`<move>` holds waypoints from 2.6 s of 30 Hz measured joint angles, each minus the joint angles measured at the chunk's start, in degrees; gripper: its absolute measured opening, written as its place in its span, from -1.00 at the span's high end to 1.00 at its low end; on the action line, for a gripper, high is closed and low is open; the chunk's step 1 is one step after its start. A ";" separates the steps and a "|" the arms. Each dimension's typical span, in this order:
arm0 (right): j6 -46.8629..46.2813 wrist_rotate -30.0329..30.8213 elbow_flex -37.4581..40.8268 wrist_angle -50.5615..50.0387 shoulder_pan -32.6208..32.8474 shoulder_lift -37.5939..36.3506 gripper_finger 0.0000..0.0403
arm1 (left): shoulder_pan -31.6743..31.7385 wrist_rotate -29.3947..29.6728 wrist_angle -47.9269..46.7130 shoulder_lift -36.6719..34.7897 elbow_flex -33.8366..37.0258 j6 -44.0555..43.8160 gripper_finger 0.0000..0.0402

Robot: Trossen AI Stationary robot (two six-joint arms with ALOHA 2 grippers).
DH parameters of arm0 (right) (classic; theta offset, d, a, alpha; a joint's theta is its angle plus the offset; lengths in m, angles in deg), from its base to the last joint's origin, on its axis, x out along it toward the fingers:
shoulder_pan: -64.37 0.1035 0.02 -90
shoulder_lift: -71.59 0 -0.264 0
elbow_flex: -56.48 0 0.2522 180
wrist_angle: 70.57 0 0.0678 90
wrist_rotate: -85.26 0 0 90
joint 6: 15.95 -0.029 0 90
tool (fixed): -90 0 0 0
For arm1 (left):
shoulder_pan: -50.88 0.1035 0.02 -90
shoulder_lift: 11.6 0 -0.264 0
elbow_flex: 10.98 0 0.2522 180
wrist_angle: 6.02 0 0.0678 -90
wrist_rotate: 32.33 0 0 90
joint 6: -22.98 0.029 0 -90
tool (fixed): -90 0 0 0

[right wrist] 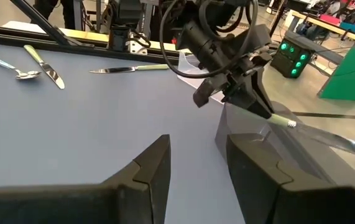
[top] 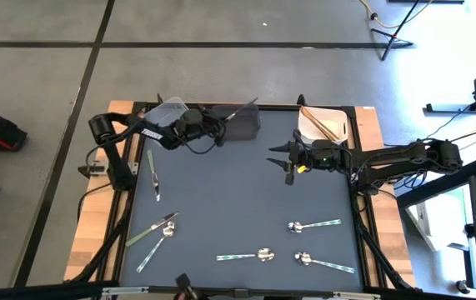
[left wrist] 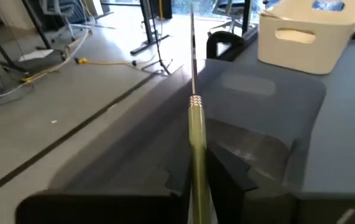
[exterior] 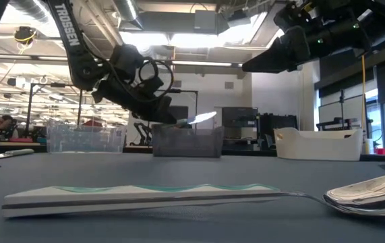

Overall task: Sort silverware by color (type)
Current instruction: Put the top right green table knife into the black bin, then put the bottom green table knife into the black bin

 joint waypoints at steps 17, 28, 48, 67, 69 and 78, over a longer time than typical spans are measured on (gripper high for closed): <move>-0.02 -0.08 0.00 0.79 0.00 0.00 0.28 | -8.14 -0.53 -33.84 -28.67 0.00 2.02 0.42; -0.26 -15.64 0.00 6.91 0.02 0.00 0.28 | -36.47 11.25 -62.97 -39.90 -1.30 -19.89 0.43; -4.48 -23.56 0.00 7.91 0.04 0.00 0.28 | -76.08 -1.79 -104.97 -38.30 -9.98 -97.75 0.43; -4.21 -21.44 0.00 6.71 0.03 0.00 0.28 | -82.46 -14.76 -97.39 -21.43 -5.86 -102.18 0.43; -4.36 -21.44 0.00 6.13 0.04 0.00 0.28 | -82.46 -15.32 -95.31 -19.36 -5.84 -100.65 0.43; -4.37 -21.44 0.00 6.05 0.04 0.00 0.28 | -82.79 -15.32 -94.40 -13.77 -5.89 -95.42 0.43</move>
